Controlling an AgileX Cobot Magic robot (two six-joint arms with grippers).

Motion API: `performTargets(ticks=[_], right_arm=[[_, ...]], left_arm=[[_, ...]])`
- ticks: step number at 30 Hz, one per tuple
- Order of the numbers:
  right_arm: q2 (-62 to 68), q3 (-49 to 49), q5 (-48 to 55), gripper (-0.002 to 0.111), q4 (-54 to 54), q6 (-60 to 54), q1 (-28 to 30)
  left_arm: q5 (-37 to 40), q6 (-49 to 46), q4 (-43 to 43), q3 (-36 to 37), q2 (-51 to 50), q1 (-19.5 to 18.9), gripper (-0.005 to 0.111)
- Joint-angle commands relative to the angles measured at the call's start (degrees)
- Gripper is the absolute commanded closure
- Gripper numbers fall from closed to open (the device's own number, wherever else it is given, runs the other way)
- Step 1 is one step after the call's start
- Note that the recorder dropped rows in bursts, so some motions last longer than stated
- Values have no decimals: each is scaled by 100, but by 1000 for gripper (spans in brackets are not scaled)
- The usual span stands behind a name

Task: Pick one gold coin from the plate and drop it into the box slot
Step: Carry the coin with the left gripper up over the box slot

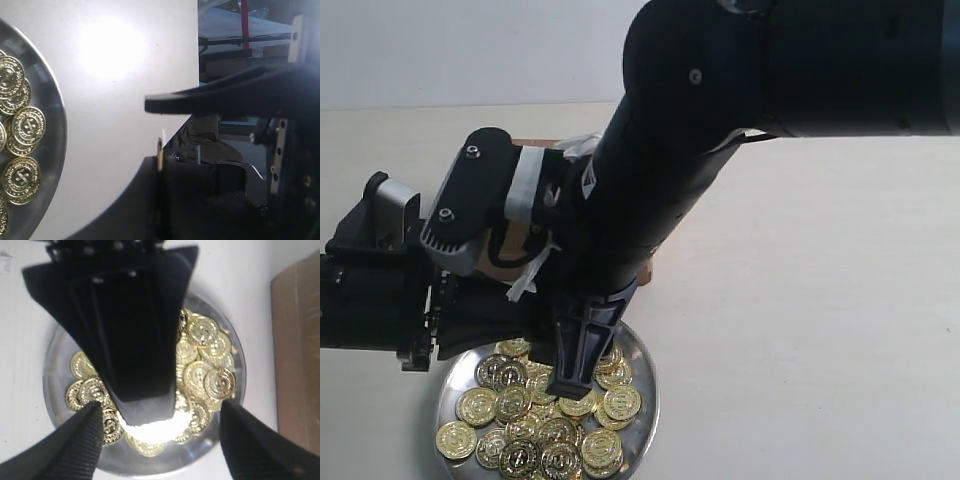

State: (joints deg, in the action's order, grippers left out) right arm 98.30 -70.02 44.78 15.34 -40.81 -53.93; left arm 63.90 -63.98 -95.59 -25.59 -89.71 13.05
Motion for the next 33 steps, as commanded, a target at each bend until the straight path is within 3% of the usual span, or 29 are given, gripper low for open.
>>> performTargets(ticks=[1, 8, 14, 20, 22, 25, 29, 33], right_arm=[[-37, -16, 273, 43, -828, 764, -9], [-233, -16, 635, 43, -1169, 1310, -9], [-517, -16, 1331, 48, -2018, 2855, -9], [-848, -16, 2171, 62, -2878, 3999, -9], [-1078, -16, 2280, 72, -2878, 4038, -9], [-1375, -16, 2280, 77, -2827, 4111, -9], [-1697, -16, 2280, 77, -2682, 4111, -9], [-1820, -16, 2292, 77, -2617, 4111, -9]], left_arm=[[84, -81, -94, -58, 13, 23, 107], [-502, -320, -72, -200, 13, 9, 107], [-1211, -320, 246, -1009, 91, 9, 107], [-1972, -313, 1571, -2166, 173, 9, 107], [-2437, -313, 2582, -2817, 162, 9, 107], [-2647, -416, 3846, -3591, 21, 9, 107], [-1708, -2989, 4030, -4337, -468, 179, 107], [-1746, -3317, 4470, -4751, -1116, 460, 107]])
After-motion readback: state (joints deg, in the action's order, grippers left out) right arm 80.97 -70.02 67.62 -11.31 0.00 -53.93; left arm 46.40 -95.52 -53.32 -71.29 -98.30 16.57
